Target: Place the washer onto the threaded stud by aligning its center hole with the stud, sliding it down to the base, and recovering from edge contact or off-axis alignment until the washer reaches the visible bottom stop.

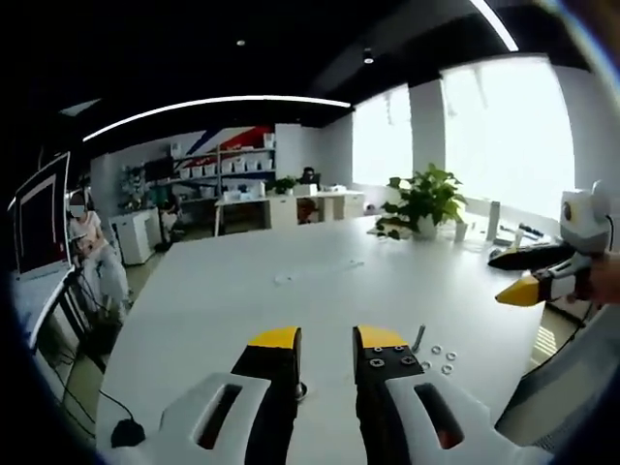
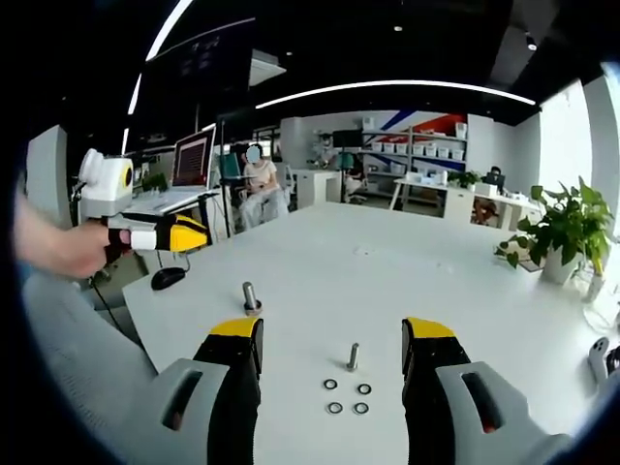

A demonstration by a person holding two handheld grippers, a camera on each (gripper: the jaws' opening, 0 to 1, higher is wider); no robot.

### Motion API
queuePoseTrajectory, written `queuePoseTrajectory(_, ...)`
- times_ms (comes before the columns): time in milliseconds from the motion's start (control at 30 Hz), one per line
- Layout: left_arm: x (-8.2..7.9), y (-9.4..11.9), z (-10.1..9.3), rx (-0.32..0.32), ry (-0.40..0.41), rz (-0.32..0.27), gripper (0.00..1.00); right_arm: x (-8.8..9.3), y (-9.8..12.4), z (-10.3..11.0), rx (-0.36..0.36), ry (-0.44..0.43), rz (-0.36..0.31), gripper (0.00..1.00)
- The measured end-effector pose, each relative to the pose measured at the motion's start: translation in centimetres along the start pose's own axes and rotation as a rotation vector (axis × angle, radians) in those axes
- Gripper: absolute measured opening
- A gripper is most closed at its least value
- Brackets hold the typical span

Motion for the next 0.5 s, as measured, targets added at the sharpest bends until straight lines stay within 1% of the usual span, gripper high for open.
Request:
queuePoseTrajectory(233, 0.1, 0.5, 0.3, 0.0, 0.022, -0.033, 0.18, 0.3, 0.0, -0.2, 0.009, -0.006, 0.008, 0.6)
queuePoseTrajectory(333, -0.5, 0.7, 0.6, 0.001, 0.025, -0.067, 0.18, 0.3, 0.0, -0.5, 0.022, -0.015, 0.007, 0.6)
queuePoseTrajectory(500, -0.8, 0.8, 1.1, -0.004, 0.053, -0.09, 0.18, 0.2, 0.0, -0.9, 0.039, -0.023, 0.003, 0.6)
Point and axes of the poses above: the point that each gripper's makers call its tool centre point, and the gripper's own axes: y roughly backward along the fingers, z roughly to its left, x roughly out of its underside, the point moved 2 cm from there along y, roughly backward along the fingers, and after that the axes turned 6 degrees about z, right-handed, at the moved point
